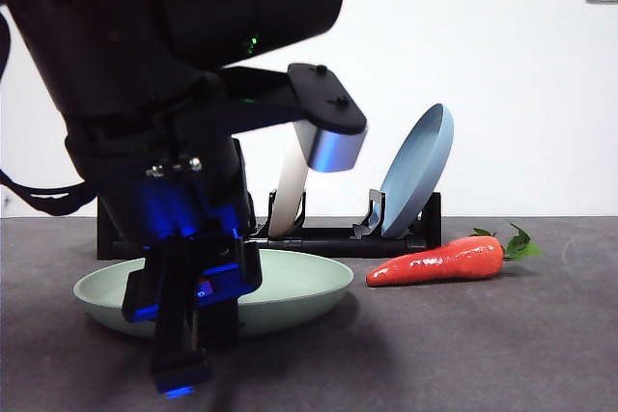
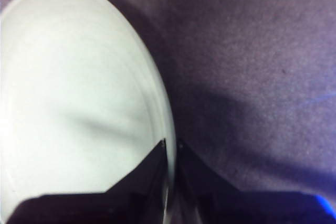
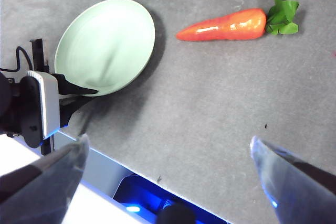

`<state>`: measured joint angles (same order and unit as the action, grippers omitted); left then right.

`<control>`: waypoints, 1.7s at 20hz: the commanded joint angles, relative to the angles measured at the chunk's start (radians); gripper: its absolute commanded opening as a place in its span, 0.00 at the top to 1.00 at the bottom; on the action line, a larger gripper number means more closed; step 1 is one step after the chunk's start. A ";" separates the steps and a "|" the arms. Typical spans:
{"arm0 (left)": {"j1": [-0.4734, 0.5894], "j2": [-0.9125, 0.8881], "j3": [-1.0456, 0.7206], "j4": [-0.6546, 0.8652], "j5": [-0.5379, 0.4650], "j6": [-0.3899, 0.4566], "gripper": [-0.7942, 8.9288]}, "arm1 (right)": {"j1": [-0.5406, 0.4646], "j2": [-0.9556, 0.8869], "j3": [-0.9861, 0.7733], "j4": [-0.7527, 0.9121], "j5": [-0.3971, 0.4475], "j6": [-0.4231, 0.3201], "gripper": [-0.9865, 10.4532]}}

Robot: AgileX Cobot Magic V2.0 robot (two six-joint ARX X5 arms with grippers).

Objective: Take the green plate from the plate rack,put the plate on the table,take the carrot from the table,put the carrot in the plate

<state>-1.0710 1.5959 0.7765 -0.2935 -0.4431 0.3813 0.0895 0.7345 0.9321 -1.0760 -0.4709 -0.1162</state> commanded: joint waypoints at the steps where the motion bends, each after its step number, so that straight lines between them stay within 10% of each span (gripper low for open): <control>1: -0.008 0.020 -0.010 -0.021 0.037 -0.084 0.66 | -0.002 0.008 0.003 0.011 0.000 0.007 0.34; 3: -0.008 0.014 -0.009 -0.022 0.036 -0.097 0.53 | -0.001 0.017 0.003 0.022 -0.001 0.021 0.34; 16: -0.023 -0.233 0.345 -0.301 0.106 -0.345 0.53 | 0.006 0.320 0.003 0.381 0.011 0.228 0.34; 29: -0.023 -0.616 0.528 -0.448 0.101 -0.437 0.53 | 0.189 0.834 0.003 0.846 0.284 0.722 0.39; 34: -0.023 -0.683 0.528 -0.553 0.077 -0.439 0.53 | 0.256 0.935 0.004 0.880 0.462 0.798 0.40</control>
<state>-1.0904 0.9150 1.3075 -0.8494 -0.3599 -0.0471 0.3443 1.6638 0.9340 -0.2035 -0.0154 0.6518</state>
